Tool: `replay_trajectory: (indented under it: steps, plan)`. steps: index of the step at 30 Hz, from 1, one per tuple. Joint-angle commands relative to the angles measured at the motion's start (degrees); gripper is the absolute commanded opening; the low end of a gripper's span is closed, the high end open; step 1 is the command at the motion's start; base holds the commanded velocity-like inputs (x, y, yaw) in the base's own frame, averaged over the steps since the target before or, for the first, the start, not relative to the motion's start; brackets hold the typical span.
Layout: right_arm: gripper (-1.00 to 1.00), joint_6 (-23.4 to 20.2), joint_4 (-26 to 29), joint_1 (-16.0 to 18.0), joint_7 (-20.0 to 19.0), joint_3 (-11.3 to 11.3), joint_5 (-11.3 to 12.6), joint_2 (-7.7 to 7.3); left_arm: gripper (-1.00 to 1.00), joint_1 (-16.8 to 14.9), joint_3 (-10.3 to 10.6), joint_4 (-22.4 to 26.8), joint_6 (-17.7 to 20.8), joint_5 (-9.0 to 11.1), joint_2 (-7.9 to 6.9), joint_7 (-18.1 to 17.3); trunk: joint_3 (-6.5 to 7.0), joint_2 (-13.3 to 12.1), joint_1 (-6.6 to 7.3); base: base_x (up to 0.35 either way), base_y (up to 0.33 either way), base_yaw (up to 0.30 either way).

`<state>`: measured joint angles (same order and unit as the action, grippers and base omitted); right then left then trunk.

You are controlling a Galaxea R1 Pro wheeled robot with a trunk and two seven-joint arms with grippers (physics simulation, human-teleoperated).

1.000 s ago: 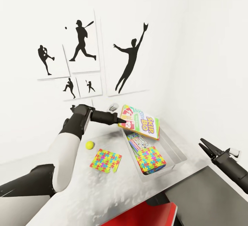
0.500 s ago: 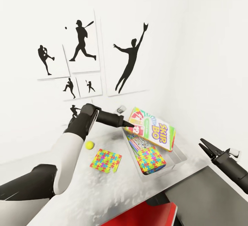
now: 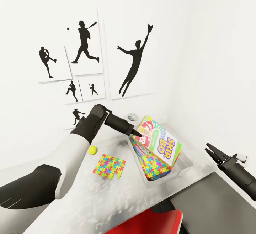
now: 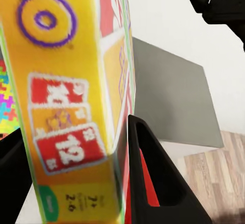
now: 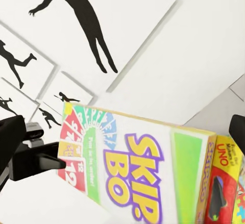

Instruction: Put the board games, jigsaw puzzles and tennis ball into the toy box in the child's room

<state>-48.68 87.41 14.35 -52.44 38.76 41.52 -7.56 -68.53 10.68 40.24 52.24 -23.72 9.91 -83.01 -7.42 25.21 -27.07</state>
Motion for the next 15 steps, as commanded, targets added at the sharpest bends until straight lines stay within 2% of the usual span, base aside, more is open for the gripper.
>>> replay_trajectory:
  steps: [1, 5, 13, 15]
  plan:
    - [1.0, -0.28, 0.02, 0.06, -0.12, 0.04, 0.06, 0.02, -1.0, -0.11, -0.06, 0.03, 0.21, -0.59, 0.0, -0.54, -0.12, 0.12, -0.03, 0.0, 0.0, 0.0]
    - [1.0, -0.28, 0.11, 0.06, -0.04, 0.01, 0.06, 0.08, -1.0, -0.33, 0.03, 0.01, -1.24, -1.07, -0.15, -0.29, -0.12, 0.12, -0.03, 0.0, 0.0, 0.0]
    - [1.0, -0.2, 0.12, 0.06, 0.0, 0.0, 0.06, 0.18, -1.0, -0.44, 0.16, 0.01, -2.32, -6.47, 0.09, 0.05, -0.12, 0.12, -0.03, 0.0, 0.0, 0.0]
    - [1.0, -0.19, 0.13, 0.06, 0.01, -0.04, 0.06, 0.18, -1.0, -0.45, 0.65, 0.11, -2.37, -6.86, 0.09, 0.13, -0.12, 0.12, -0.03, 0.0, 0.0, 0.0]
